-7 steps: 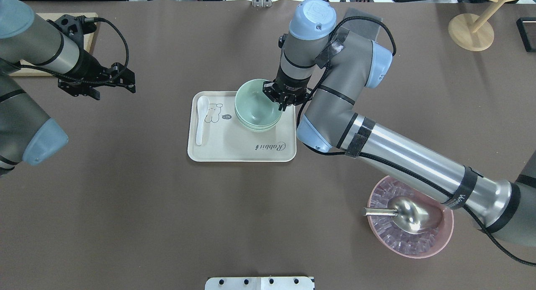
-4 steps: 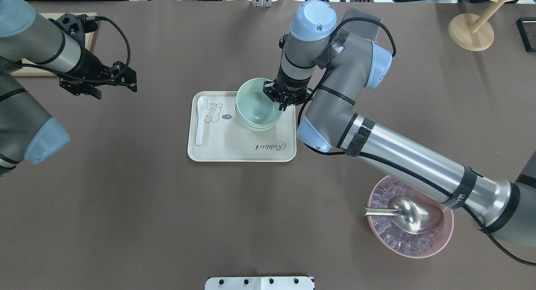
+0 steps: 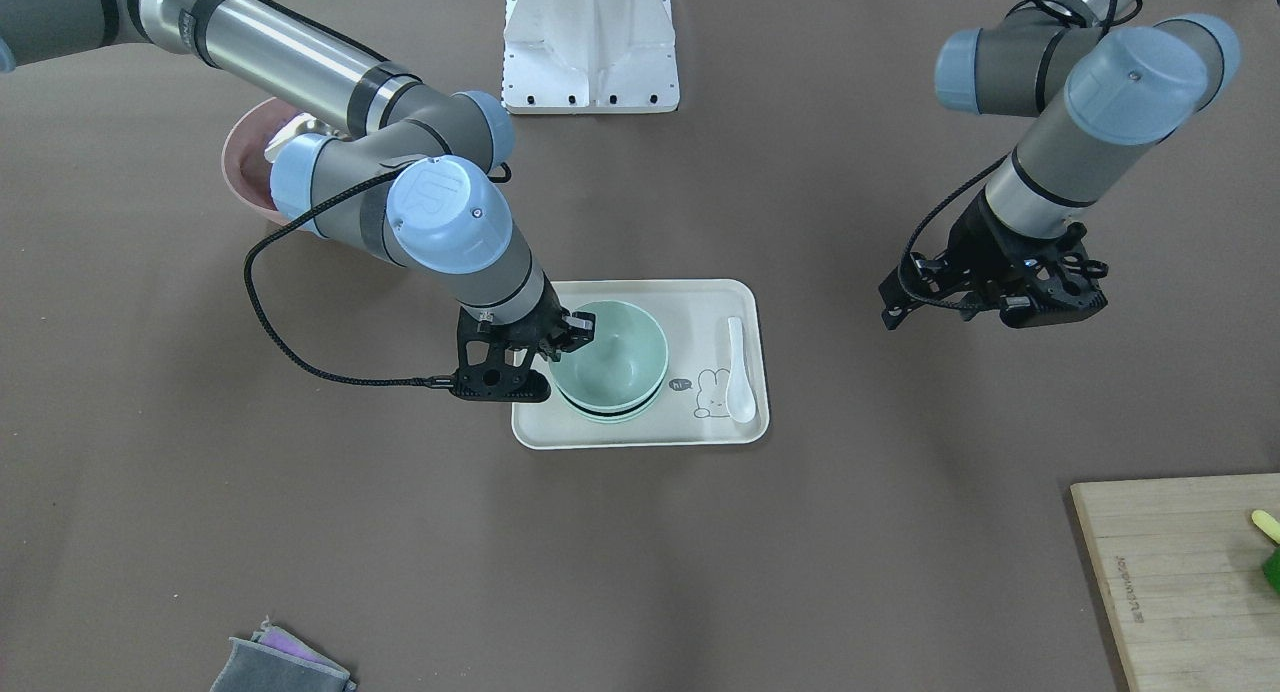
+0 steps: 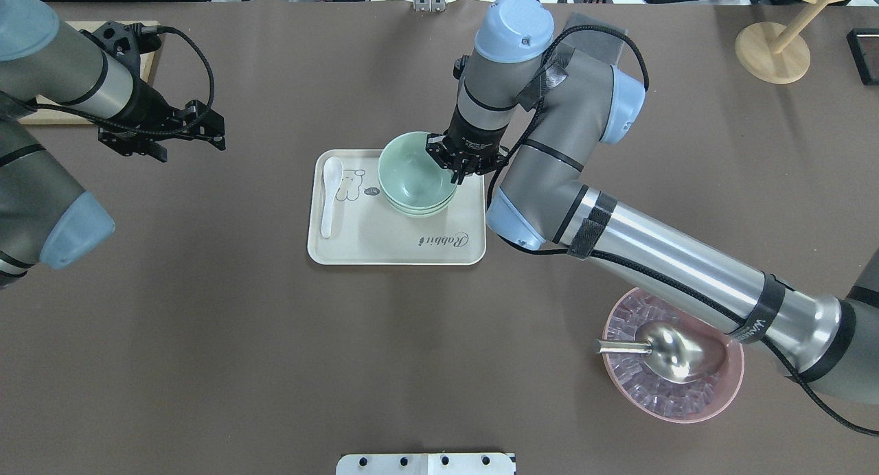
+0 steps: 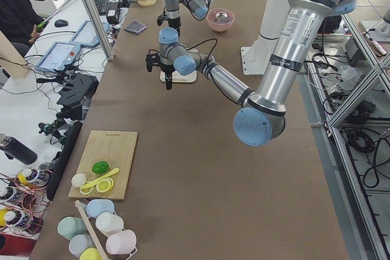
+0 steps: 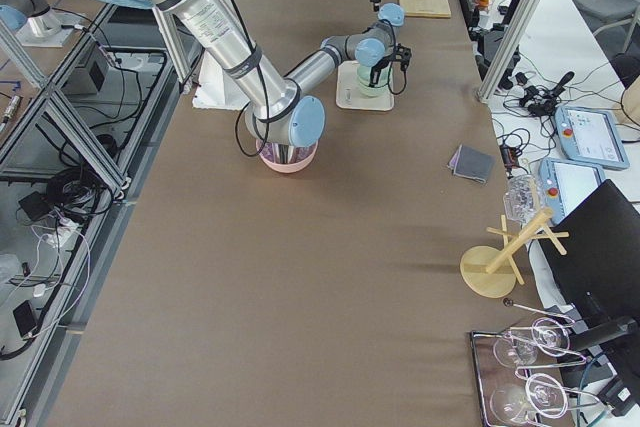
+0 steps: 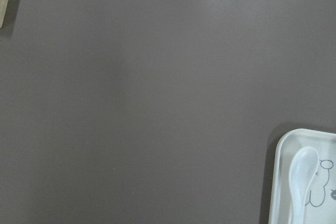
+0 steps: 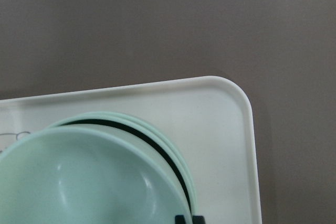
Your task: Stack green bowls together
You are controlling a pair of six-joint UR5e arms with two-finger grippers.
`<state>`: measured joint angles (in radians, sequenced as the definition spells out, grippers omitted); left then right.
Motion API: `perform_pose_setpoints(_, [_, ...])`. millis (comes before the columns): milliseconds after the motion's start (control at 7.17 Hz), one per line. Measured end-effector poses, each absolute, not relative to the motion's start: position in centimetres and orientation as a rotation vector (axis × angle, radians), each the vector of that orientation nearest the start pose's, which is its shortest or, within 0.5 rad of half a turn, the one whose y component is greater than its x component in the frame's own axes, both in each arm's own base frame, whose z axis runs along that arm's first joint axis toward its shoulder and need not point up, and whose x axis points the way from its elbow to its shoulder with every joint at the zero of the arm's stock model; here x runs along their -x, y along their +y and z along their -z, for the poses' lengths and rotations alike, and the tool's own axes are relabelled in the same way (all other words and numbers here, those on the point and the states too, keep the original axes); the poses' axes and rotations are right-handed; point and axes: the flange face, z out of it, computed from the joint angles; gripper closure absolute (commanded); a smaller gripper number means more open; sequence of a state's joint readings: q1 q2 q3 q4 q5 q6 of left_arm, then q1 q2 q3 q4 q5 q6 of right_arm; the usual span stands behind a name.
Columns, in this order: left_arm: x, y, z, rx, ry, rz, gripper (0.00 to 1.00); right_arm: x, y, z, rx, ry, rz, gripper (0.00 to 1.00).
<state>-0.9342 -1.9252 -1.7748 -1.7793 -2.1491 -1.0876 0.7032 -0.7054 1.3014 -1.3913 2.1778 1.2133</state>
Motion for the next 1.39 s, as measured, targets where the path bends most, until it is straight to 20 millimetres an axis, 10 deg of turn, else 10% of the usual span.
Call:
perform_pose_setpoints(697, [-29.91,-53.72,-34.42,-0.068,0.923,0.197,0.02,54.47,-55.93,-21.15,0.123,-0.931,-0.083,0.98])
perform_pose_setpoints(837, [-29.91,-53.73,-34.4,-0.068,0.923,0.197,0.02,54.52,-55.95,-21.24,0.126,-0.93,-0.087,0.01])
perform_pose_setpoints(1394, [-29.9,-53.71,-34.32,-0.072,0.924,0.189,0.02,53.92,-56.28,-20.5,0.14,-0.946,-0.117,0.0])
